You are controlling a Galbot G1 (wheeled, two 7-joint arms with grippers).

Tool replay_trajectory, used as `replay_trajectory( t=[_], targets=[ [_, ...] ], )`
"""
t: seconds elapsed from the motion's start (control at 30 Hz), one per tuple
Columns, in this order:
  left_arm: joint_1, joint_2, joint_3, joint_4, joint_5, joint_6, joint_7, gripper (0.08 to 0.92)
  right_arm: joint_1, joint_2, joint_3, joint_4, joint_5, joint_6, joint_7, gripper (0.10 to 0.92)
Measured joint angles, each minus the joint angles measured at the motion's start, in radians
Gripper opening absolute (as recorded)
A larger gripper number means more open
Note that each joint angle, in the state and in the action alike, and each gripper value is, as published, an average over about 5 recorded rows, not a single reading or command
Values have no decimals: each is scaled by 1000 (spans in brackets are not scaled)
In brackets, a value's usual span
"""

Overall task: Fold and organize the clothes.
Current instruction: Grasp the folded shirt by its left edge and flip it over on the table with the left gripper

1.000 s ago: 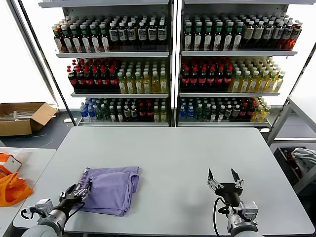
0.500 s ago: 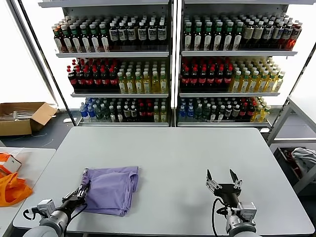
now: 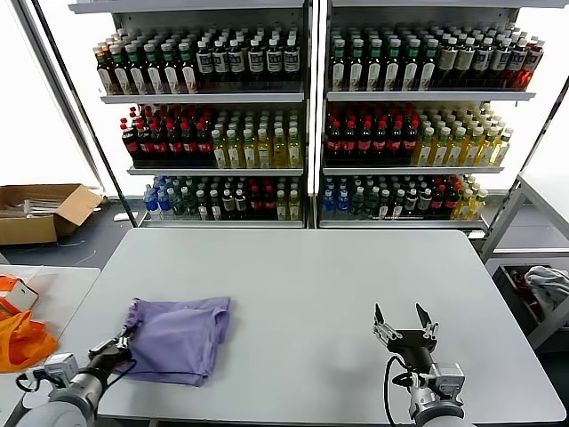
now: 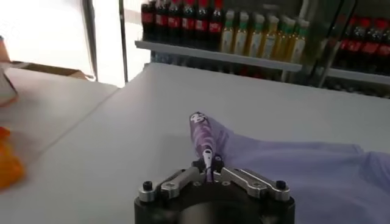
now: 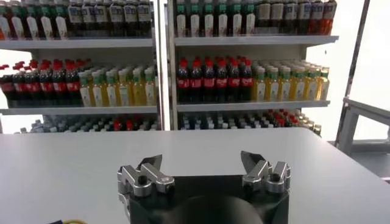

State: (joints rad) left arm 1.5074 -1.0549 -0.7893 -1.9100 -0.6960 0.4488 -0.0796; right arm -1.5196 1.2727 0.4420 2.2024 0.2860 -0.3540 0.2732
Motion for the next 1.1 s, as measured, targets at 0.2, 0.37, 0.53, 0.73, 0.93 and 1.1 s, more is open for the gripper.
replay_trajectory(
  t=[0.2,0.37,0.53,0.73,0.93,1.1],
  targets=[
    [-19,87,-125,35,-27,4,-12,110,9,-3,-11,-5,0,-4,0,823],
    [-18,173,-233,35,-42,10,-21,110,18,2,-22,-12,-3,-7,1,823],
    [-4,202,-272,-36,-35,21,-23,110,18,9,-27,-18,-7,-7,2,823],
    [24,151,-162,-162,56,18,-24,110,2,13,-19,-20,-13,3,2,823],
    [22,57,54,-226,139,27,-39,110,-16,25,-14,-20,-24,7,0,823],
    [-1,11,176,-252,150,48,-61,110,-24,37,-16,-22,-35,8,0,823]
  ],
)
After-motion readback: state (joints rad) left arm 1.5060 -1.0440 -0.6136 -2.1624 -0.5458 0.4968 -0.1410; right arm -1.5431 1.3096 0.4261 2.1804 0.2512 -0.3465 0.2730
